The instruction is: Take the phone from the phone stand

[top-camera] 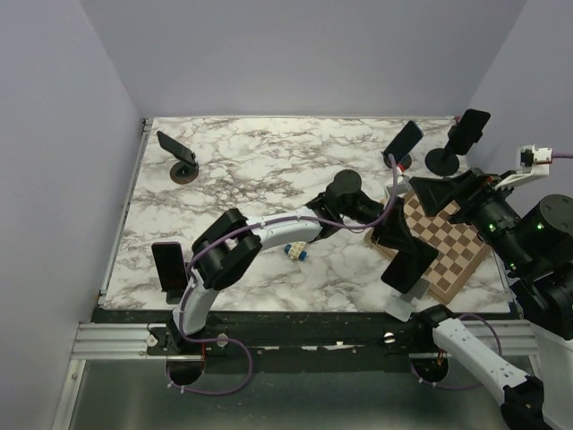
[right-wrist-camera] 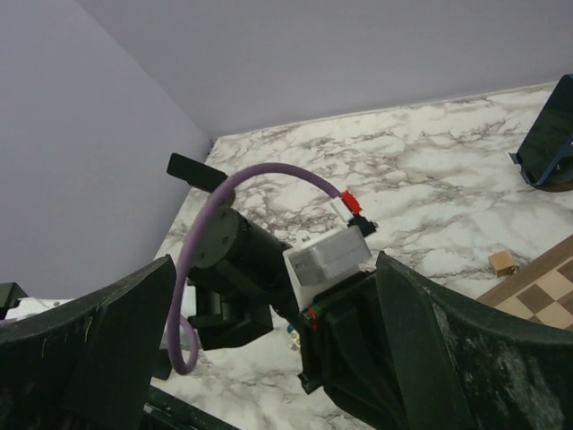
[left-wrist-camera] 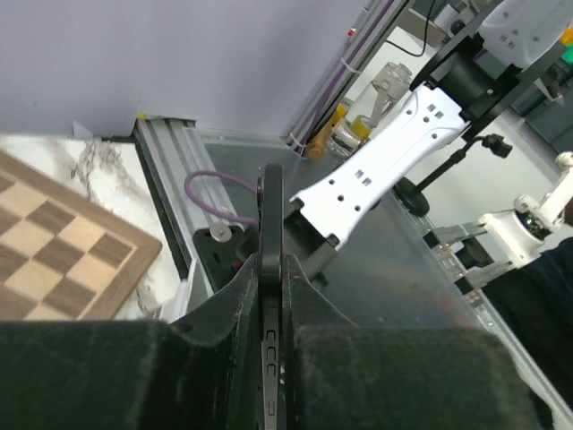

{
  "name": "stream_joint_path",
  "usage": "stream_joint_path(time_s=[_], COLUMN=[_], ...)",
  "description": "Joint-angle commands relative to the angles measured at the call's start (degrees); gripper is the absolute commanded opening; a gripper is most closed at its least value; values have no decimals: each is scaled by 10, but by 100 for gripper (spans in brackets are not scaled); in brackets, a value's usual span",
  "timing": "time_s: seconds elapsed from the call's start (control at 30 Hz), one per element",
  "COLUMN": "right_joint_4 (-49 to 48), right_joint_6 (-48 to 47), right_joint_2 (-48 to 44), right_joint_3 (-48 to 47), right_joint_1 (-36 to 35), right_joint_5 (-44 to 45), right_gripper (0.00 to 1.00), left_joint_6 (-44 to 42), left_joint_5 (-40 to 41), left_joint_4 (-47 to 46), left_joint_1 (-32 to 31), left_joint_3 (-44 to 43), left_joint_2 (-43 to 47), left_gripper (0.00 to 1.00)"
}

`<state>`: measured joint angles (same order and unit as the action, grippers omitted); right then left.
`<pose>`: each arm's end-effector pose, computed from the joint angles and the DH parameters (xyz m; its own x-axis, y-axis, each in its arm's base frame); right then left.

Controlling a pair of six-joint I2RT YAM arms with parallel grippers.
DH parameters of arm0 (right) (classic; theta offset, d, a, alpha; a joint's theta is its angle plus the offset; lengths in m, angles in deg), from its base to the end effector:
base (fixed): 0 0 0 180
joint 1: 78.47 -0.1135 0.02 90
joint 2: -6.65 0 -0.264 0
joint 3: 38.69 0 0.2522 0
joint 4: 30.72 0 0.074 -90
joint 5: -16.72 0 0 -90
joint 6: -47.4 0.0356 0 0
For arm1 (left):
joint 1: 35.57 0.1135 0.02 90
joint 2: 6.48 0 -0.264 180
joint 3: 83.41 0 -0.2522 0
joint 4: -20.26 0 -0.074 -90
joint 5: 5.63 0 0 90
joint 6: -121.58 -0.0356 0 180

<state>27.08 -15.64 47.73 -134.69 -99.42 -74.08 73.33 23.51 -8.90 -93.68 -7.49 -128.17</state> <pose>0.0702 0.0274 0.4879 -0.2098 0.4051 -0.8899 -0.3090 0.8360 0.4534 0.2317 -0.4312 0.2801 -0.4974 0.1857 -0.8474 0.7162 -0.4634 -0.5219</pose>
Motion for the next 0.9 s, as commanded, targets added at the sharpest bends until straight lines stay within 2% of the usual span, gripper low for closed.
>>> stream_joint_path(time_s=[0.0, 0.1, 0.23, 0.4, 0.5, 0.67, 0.77, 0.87], right_joint_4=[-32, -43, -53, -58, -57, -54, -56, -58], right_joint_6=[-1, 0, -4, -5, -6, -3, 1, 1], right_joint_2=[-15, -19, -22, -24, -27, -33, -37, -39], right_joint_3=[13, 18, 19, 23, 28, 35, 39, 41], right_joint_1=[-1, -1, -1, -1, -1, -1, -1, -1], right_joint_5=[-16, -14, -15, -28, -29, -37, -42, -43], right_gripper=[100, 100, 100, 100, 100, 100, 100, 100], left_joint_6=[20, 7, -30, 36, 40, 62, 48, 64], left_joint_5=[-6, 18, 86, 111, 177, 226, 260, 238], left_joint_4=[59, 111, 324, 359, 410, 456, 515, 552], left_joint_1=[60, 103, 159, 224, 252, 287, 302, 326], left_joint_3=[69, 136, 137, 155, 146, 89, -3, -104], left_joint_2=[103, 166, 208, 210, 205, 159, 96, 5], left_gripper=[0, 0, 0, 0, 0, 0, 0, 0])
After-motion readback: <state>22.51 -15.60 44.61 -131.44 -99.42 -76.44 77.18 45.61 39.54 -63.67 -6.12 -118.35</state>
